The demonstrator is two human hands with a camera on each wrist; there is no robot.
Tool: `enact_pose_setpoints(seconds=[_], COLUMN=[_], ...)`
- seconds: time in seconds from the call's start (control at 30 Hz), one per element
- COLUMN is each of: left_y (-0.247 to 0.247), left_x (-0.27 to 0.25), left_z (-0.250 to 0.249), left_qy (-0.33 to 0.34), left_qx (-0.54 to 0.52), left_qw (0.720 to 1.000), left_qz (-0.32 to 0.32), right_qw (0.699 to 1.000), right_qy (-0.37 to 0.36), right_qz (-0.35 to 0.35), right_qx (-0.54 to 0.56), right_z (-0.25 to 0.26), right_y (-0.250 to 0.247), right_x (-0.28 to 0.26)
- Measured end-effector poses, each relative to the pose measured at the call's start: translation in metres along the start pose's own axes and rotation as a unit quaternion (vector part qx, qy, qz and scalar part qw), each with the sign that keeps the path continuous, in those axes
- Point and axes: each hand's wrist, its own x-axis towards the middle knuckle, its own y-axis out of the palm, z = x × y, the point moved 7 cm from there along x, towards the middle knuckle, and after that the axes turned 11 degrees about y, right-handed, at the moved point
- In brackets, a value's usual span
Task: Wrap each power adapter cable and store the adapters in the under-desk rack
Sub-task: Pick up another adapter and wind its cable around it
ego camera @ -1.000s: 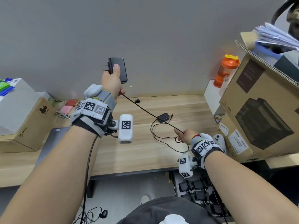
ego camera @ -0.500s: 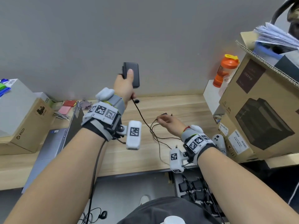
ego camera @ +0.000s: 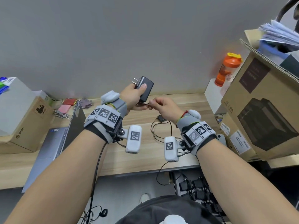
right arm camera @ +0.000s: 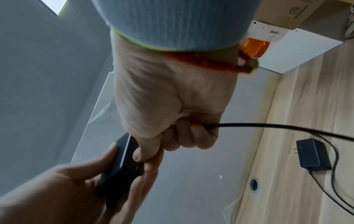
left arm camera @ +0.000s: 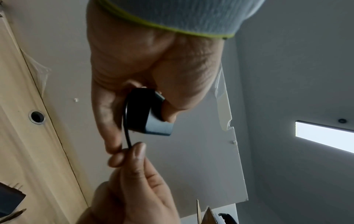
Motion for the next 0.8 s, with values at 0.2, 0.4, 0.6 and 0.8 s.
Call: enact_pose_setpoints(seconds=[0.2,0.4,0.6,0.8], left_y=[0.000,0.003,0.006,0.003], left_x=[0.000,0.003,0.008,0.009], left_z=[0.001,-0.003,-0.005,-0.009], left_qy=[0.002,0.009,0.035,0.047], left_qx=[0.056,0.070,-0.103,-0.100], left_qw=[0.997,0.992,0.994,0.994], left_qz=[0.058,0.101,0.005,0.012], right_qw=[0.992,0.995,0.994,0.999], right_qy=[0.060,0.025,0.013,0.004], right_qz=[-0.026,-0.019,-0.023,-0.024], right_qx=[0.112,0.093,0.102,0.036], right_z=[0.011,0.019,0.027,0.030], right_y=[-0.030,-0.039,-0.036,-0.040], right_x=[0.001,0.001,0.005,0.002])
